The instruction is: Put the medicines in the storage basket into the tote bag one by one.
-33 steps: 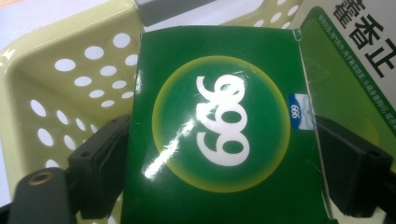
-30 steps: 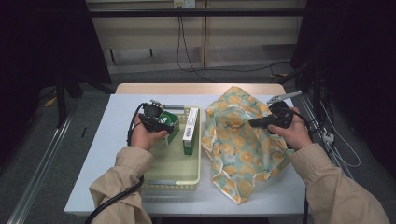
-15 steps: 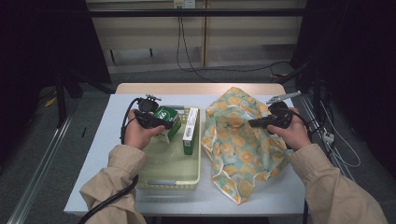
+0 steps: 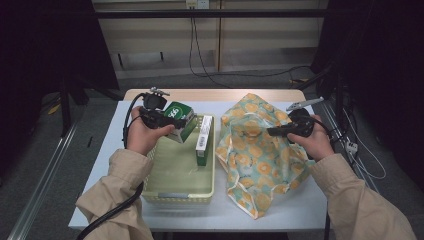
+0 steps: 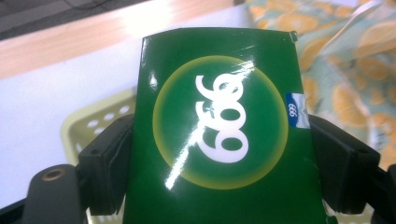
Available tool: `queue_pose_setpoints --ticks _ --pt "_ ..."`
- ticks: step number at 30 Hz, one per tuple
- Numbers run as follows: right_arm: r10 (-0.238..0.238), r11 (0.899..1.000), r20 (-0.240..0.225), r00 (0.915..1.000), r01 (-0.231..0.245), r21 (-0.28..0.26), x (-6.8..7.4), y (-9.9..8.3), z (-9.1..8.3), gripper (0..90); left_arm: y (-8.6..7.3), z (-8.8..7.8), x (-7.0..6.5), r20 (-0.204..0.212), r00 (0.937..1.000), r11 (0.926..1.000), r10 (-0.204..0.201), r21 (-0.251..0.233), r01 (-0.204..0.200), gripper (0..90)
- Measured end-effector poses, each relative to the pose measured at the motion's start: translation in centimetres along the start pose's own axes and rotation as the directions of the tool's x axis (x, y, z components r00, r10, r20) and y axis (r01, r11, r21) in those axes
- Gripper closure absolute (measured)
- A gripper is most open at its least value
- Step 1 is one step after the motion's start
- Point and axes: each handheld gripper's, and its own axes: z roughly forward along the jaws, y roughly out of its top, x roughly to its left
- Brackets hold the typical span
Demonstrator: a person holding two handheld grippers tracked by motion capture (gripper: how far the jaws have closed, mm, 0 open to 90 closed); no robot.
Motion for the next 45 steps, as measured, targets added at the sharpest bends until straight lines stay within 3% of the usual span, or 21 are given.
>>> queue_pose_setpoints --ticks 8,18,23,32,38,45 --pt "-0.004 1.0 -0.004 1.0 0.004 0.004 0.1 0.1 0.0 89.5 1.7 -0.8 -2.2 0.05 0.9982 0.9981 0.033 -0.053 -0.03 18.3" --pt "-0.001 1.0 -0.002 1.0 0.001 -0.01 0.0 0.5 -0.4 89.5 2.5 0.3 -5.9 0.133 0.9859 0.9927 0.102 -0.078 -0.092 18.3" --pt "-0.003 1.0 0.001 1.0 0.003 -0.009 0.0 0.5 -0.4 89.5 2.5 1.2 -7.9 0.175 0.9728 0.9869 0.152 -0.081 -0.139 18.3" --pt "-0.003 1.0 0.004 1.0 0.003 -0.004 0.0 0.6 -0.2 89.5 2.4 2.8 -11.7 0.238 0.9478 0.9769 0.212 -0.076 -0.2 18.2" --pt "-0.004 1.0 0.005 1.0 0.004 -0.007 0.1 0.6 -0.3 89.6 2.1 4.3 -13.6 0.269 0.9323 0.9703 0.242 -0.061 -0.234 18.2" --pt "-0.008 1.0 0.009 0.9999 0.008 -0.013 0.0 0.9 -0.8 89.6 1.6 6.5 -15.2 0.286 0.9241 0.9665 0.254 -0.037 -0.254 18.2"
